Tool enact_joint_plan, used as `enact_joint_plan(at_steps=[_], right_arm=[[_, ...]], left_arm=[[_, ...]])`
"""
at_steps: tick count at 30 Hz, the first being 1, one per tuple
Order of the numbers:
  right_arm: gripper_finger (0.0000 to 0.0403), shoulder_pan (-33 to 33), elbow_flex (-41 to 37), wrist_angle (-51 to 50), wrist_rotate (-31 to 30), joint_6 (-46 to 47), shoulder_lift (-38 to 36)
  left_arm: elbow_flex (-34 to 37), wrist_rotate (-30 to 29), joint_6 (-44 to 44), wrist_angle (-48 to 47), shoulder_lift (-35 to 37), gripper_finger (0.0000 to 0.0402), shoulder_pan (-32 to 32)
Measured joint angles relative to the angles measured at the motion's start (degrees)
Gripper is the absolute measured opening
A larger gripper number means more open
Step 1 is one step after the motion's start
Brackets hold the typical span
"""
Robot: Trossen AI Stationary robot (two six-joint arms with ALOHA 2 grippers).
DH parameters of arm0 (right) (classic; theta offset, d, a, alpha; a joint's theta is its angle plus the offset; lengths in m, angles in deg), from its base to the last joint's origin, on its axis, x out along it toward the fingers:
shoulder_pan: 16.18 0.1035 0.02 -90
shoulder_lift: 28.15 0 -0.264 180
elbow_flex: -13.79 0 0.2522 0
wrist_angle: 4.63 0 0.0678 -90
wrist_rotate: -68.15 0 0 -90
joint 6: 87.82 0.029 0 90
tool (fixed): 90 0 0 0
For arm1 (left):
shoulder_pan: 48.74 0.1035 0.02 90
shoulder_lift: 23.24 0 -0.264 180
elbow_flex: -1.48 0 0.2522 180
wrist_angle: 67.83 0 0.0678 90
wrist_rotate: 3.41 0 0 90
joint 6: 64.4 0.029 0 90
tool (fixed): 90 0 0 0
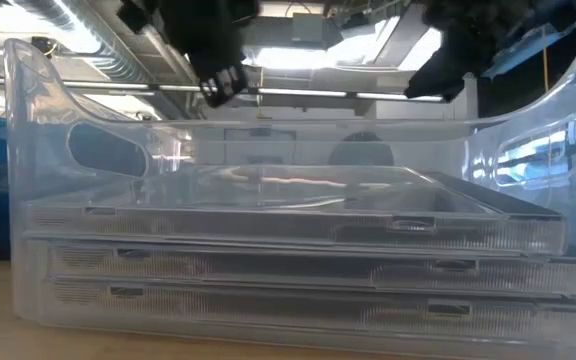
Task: Pick & place jewel cases by type
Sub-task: Return to home position
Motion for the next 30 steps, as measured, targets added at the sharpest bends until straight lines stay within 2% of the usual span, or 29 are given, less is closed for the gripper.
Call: enact_joint_plan(at_steps=[2, 4, 6, 12, 17, 19, 22, 27, 30], right_arm=[[0.0117, 0.48, -1.93, 0.02, 0.92, -0.25, -3.13], [0.0117, 0.90, -4.86, 2.35, 1.51, 0.52, -7.00], [0.0117, 0.95, -8.40, 3.69, 1.52, 0.94, -11.09], [0.0117, 0.95, -19.48, 5.91, 2.58, 2.30, -22.52], [0.0117, -0.85, -25.56, 16.24, 2.56, -3.47, -28.44], [0.0117, -2.08, -26.89, 16.85, 2.33, -5.13, -30.01], [0.0117, -4.25, -28.67, 16.52, 1.93, -5.56, -32.90], [0.0117, -6.87, -32.35, 17.18, 2.39, -3.53, -38.92], [0.0117, -7.38, -34.27, 17.58, 2.50, -2.23, -43.34]], left_arm=[[0.38, -9.08, 5.60, -6.02, 4.80, 0.0069, 1.27], [2.33, -17.37, 10.55, -5.48, 9.94, 0.0068, 1.75], [5.76, -20.29, 15.73, -3.81, 15.36, 0.0067, 2.92], [19.22, -13.63, 20.32, 3.95, 31.19, 0.0070, 9.34], [29.51, -12.98, 21.57, 9.40, 42.43, 0.0067, 15.93], [32.51, -12.75, 21.46, 10.80, 46.12, 0.0066, 18.65], [35.72, -11.70, 19.33, 12.21, 50.62, 0.0066, 22.68], [39.18, -2.38, 17.65, 15.35, 55.40, 0.0070, 29.28], [39.90, -1.50, 17.00, 16.47, 57.46, 0.0068, 32.76]])
